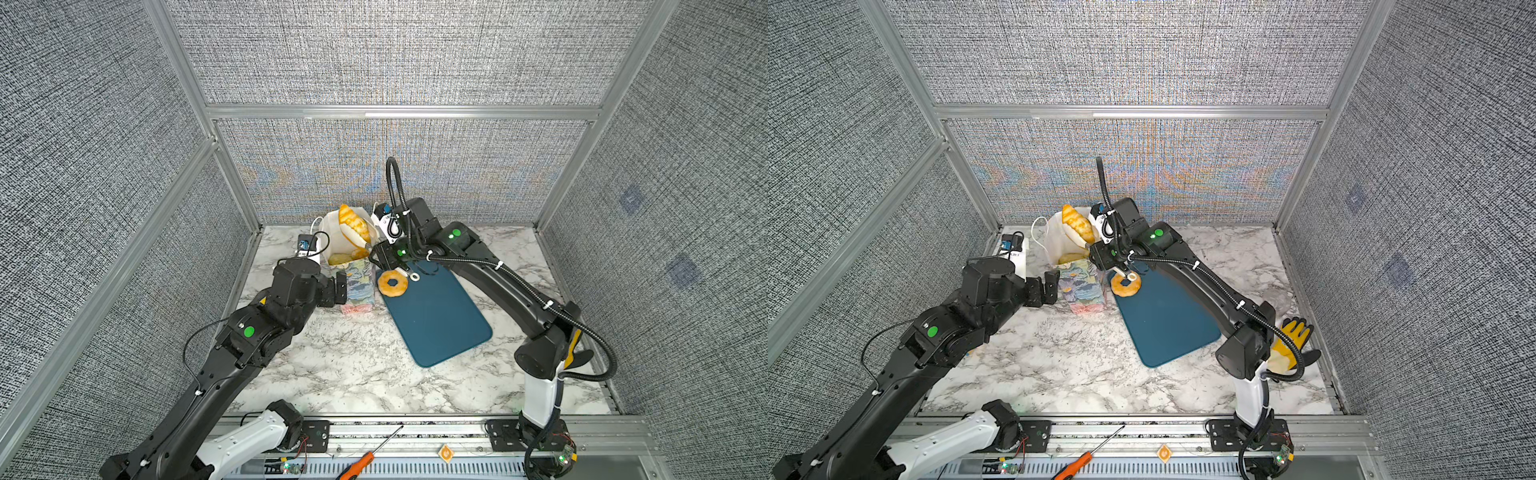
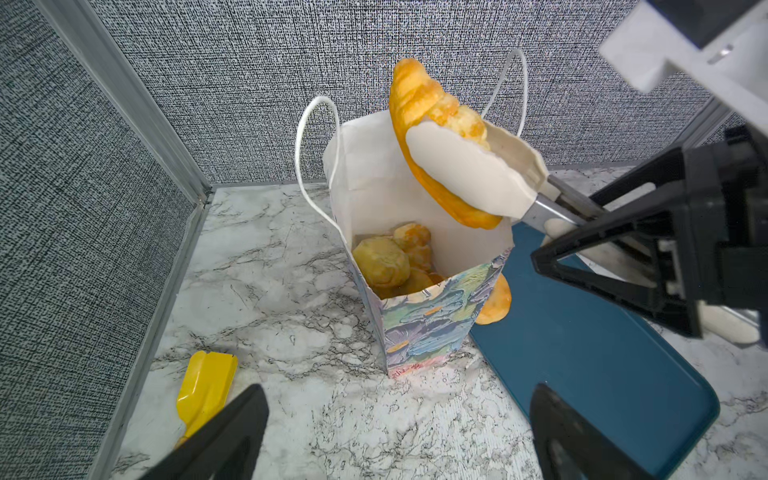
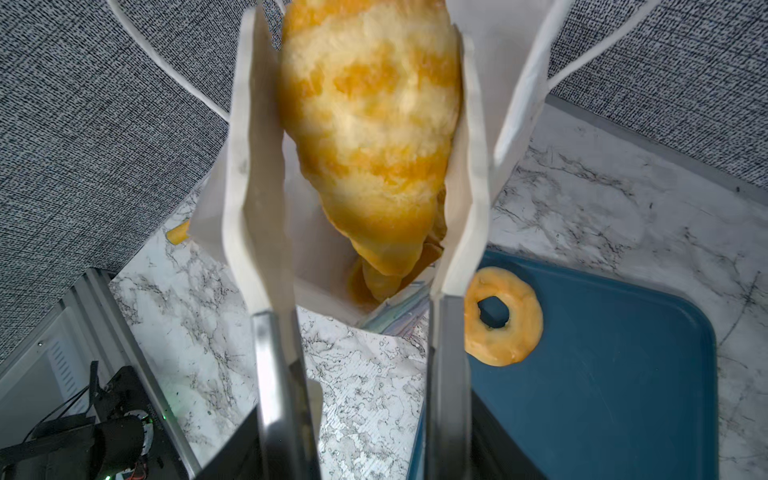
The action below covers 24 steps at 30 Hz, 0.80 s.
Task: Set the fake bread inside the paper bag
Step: 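Lower the croissant into the paper bag and open the tongs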
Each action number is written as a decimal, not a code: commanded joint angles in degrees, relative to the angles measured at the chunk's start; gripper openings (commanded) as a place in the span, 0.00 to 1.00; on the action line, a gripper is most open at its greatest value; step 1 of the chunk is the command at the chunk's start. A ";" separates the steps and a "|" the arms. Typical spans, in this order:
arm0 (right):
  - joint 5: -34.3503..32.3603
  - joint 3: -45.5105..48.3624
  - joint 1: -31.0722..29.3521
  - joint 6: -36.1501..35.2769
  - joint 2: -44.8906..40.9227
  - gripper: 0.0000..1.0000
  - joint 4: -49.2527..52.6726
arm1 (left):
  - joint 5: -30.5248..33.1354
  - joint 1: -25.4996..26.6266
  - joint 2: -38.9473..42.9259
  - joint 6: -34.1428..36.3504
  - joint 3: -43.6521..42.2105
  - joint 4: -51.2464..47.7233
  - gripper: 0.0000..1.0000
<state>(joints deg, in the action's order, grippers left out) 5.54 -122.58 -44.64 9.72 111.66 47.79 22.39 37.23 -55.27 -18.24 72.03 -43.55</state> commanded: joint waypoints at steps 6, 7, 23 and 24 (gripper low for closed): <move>-1.04 -3.10 -0.10 -0.44 1.75 0.60 2.40 | -1.36 -0.41 0.82 0.28 -1.35 0.63 1.00; -1.06 -3.10 -0.02 -0.40 1.87 0.61 2.40 | -1.47 -0.50 0.94 0.23 -1.45 0.74 0.99; -2.11 -3.65 0.14 -0.40 1.99 0.76 3.06 | -2.34 -0.50 1.07 -0.58 -0.84 0.57 0.99; -2.11 -3.63 0.13 -0.40 1.78 0.76 3.01 | -2.37 -0.50 1.06 -0.69 -0.77 0.53 0.99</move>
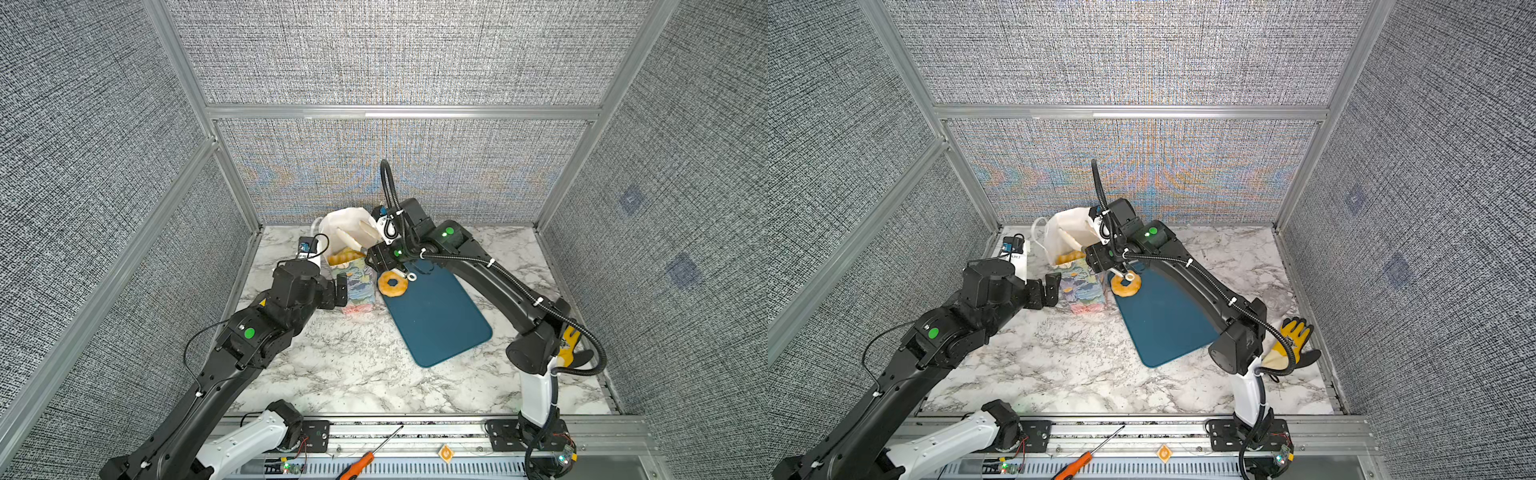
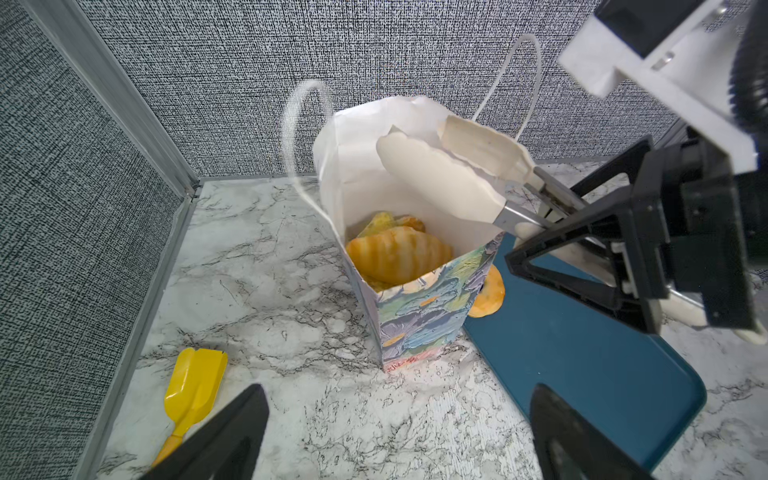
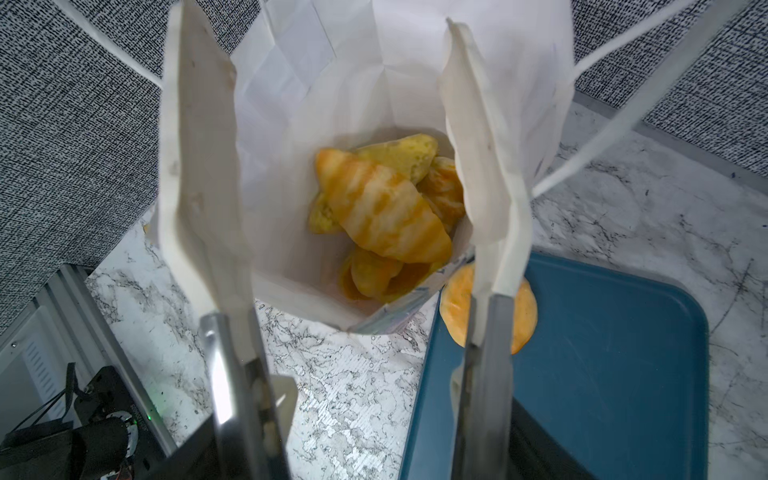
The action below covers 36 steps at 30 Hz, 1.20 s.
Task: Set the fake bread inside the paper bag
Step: 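Lower the croissant into the paper bag and open the tongs, then move the empty tongs back over the tray with the right gripper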
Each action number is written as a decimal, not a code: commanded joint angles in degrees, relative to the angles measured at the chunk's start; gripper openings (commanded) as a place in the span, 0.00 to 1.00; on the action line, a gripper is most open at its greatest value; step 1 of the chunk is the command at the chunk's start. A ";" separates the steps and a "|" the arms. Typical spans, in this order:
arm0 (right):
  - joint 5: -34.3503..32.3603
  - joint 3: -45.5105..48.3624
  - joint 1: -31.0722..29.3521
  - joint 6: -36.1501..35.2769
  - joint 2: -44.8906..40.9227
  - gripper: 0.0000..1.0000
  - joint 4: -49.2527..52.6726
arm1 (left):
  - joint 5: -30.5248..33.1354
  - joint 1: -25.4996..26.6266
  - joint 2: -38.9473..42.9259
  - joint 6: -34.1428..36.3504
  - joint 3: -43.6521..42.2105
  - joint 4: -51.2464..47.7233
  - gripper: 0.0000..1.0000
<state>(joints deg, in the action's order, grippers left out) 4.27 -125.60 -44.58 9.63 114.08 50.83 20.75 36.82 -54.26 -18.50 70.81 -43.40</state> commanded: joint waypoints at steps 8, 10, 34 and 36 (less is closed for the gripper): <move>-0.23 -0.52 0.02 -1.30 -3.22 0.76 -1.29 | -0.69 -0.01 -0.41 -0.51 0.96 -0.02 0.99; -0.23 -0.37 0.02 -1.76 -4.32 0.76 -1.52 | -0.61 -0.01 -0.41 -0.50 0.91 0.14 0.99; -9.37 19.32 4.50 -4.01 -21.72 0.77 -3.65 | -5.62 0.00 -0.65 -4.05 -2.32 3.82 0.98; -9.63 22.23 5.58 -3.57 -23.18 0.77 -4.18 | -5.97 0.01 -0.50 -4.48 -2.59 4.32 0.97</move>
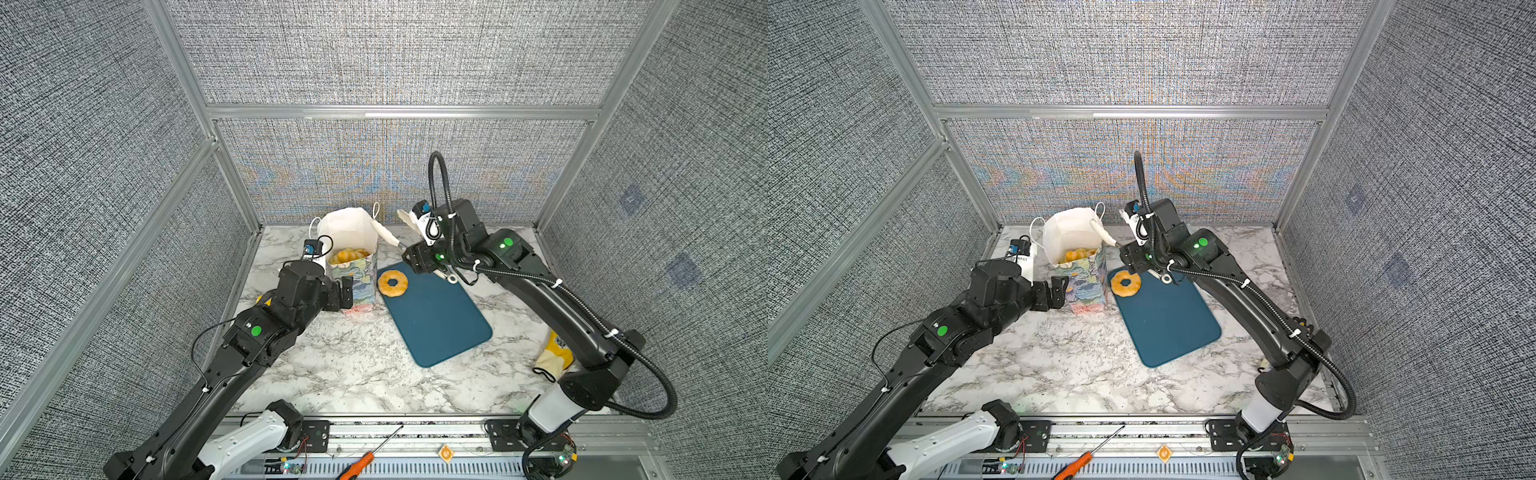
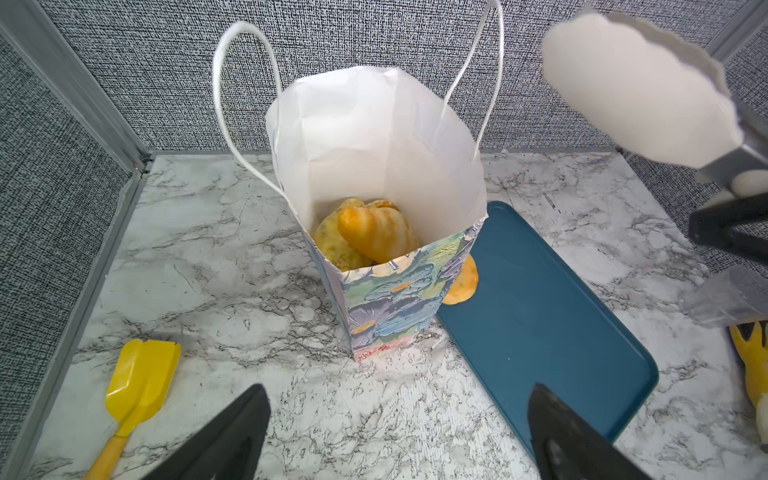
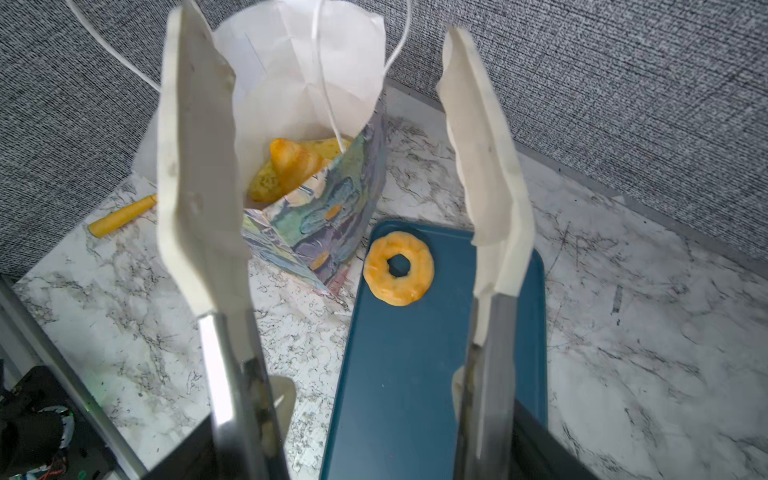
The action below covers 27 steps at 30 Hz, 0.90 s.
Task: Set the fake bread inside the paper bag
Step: 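Move the empty tongs back over the tray with the right gripper, then lower the open tongs around the ring donut with the right gripper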
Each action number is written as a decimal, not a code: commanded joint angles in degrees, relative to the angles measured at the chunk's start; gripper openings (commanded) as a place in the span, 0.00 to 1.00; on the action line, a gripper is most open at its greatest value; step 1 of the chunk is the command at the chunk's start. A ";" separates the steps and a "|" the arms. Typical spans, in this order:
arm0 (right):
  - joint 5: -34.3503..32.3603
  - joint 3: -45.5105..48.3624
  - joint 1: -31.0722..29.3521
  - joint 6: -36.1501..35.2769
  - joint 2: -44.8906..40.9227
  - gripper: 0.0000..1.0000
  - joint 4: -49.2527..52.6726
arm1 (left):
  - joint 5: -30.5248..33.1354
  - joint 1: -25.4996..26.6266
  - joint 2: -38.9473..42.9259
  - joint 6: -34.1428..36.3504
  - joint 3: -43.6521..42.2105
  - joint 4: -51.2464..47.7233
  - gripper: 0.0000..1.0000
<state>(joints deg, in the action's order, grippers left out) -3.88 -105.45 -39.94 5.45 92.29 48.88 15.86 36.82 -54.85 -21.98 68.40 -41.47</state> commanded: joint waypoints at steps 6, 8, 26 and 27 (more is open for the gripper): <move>-1.68 10.41 4.90 1.82 -4.23 0.77 -3.63 | -2.68 0.15 0.54 -2.68 -2.48 4.18 0.96; -1.25 12.22 6.15 2.10 -4.10 0.77 -3.68 | -3.43 0.31 0.40 -3.29 -3.38 4.71 0.96; 0.41 13.94 8.99 3.09 10.27 0.76 -2.70 | -3.30 5.26 -0.25 -8.78 -9.83 8.40 0.95; 0.49 13.50 9.11 3.03 11.81 0.76 -2.56 | -3.37 5.51 -0.39 -9.05 -10.19 8.72 0.95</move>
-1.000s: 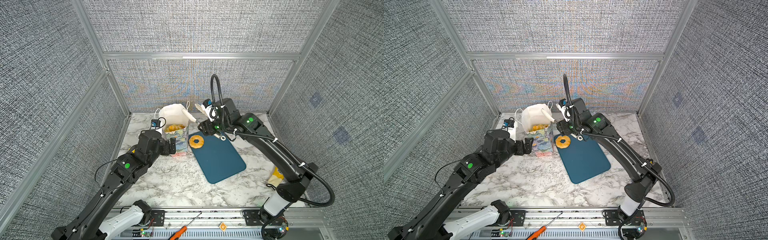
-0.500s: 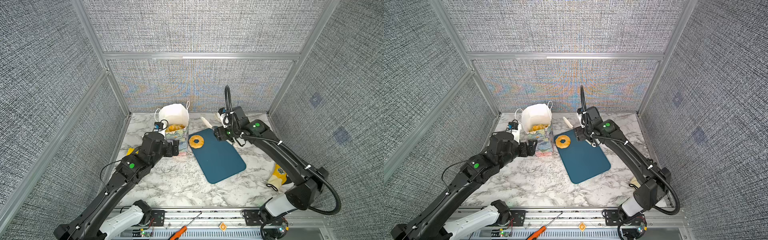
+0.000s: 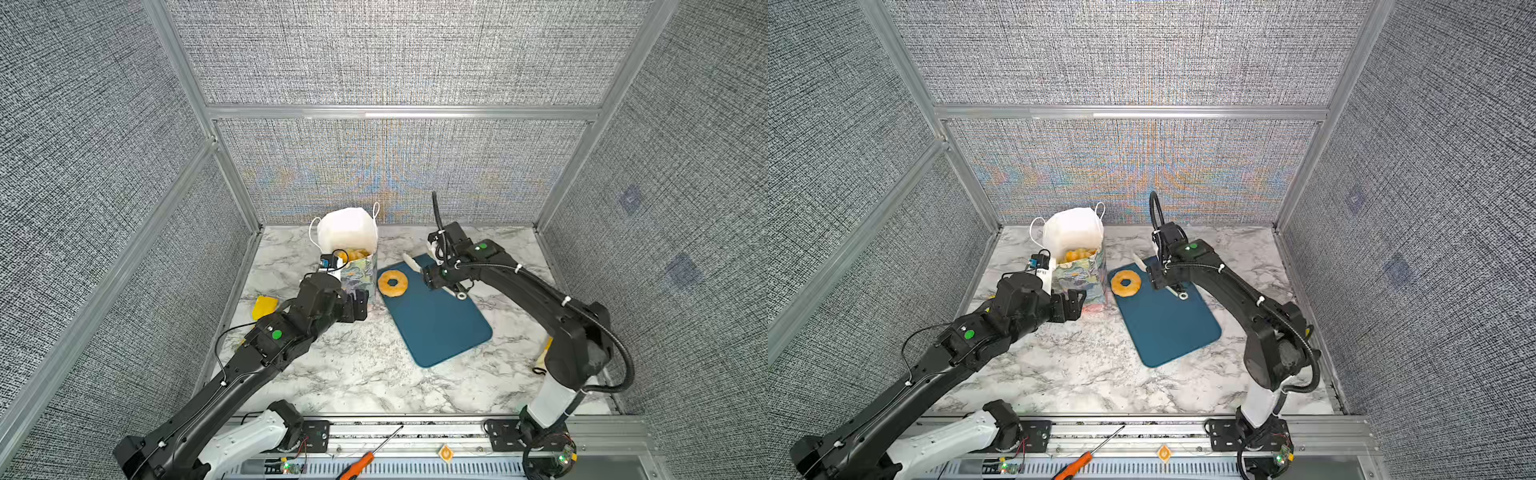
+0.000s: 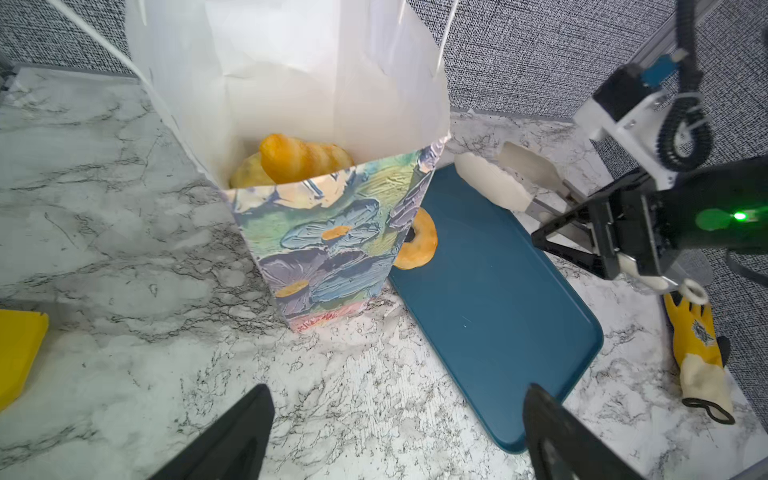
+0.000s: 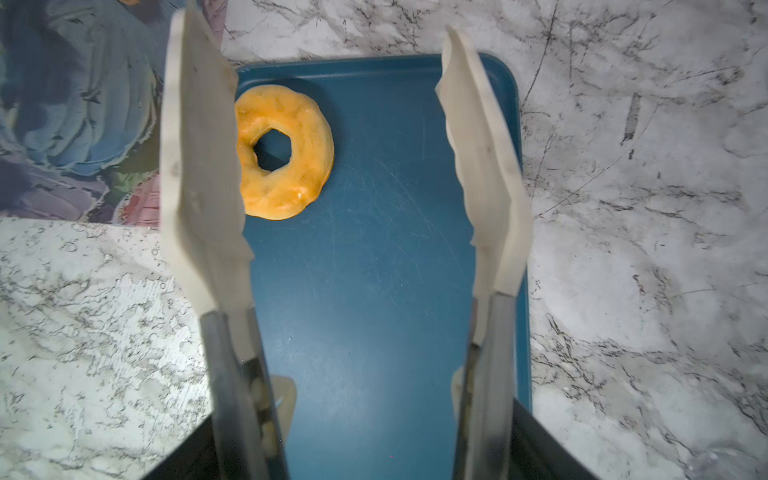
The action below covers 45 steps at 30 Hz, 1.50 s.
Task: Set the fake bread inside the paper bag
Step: 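Lower the open tongs around the ring donut with the right gripper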
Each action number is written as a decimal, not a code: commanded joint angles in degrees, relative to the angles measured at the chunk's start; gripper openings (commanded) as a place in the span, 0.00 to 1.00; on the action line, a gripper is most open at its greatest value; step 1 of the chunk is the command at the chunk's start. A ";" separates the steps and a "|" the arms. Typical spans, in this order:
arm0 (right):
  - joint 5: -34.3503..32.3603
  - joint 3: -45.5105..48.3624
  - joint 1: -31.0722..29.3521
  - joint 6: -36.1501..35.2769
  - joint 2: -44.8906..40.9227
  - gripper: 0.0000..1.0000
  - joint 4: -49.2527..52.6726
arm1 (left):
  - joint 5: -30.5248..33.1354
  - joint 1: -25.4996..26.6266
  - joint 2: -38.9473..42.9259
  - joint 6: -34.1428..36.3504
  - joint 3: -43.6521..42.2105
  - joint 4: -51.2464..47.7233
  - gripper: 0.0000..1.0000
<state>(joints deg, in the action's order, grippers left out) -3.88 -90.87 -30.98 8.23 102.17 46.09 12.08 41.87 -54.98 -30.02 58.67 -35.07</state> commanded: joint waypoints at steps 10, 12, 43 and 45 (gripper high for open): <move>4.56 -7.26 0.22 -0.35 12.86 0.73 2.61 | 0.40 1.79 -0.29 -2.85 -3.48 3.51 0.95; 4.75 -8.59 0.15 -0.82 14.37 0.73 3.56 | 0.58 1.88 -0.18 -3.02 -3.74 3.60 0.95; 2.62 -6.96 -0.92 -6.42 17.29 0.62 9.12 | 1.96 2.08 0.36 -3.82 -5.05 2.29 0.95; 2.43 -5.52 -0.82 -6.89 16.02 0.62 9.13 | 2.01 2.08 0.24 -3.77 -5.01 2.25 0.96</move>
<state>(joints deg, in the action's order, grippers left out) -0.27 -97.45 -31.90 2.44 119.59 54.11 13.43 43.90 -54.83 -33.91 53.47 -32.82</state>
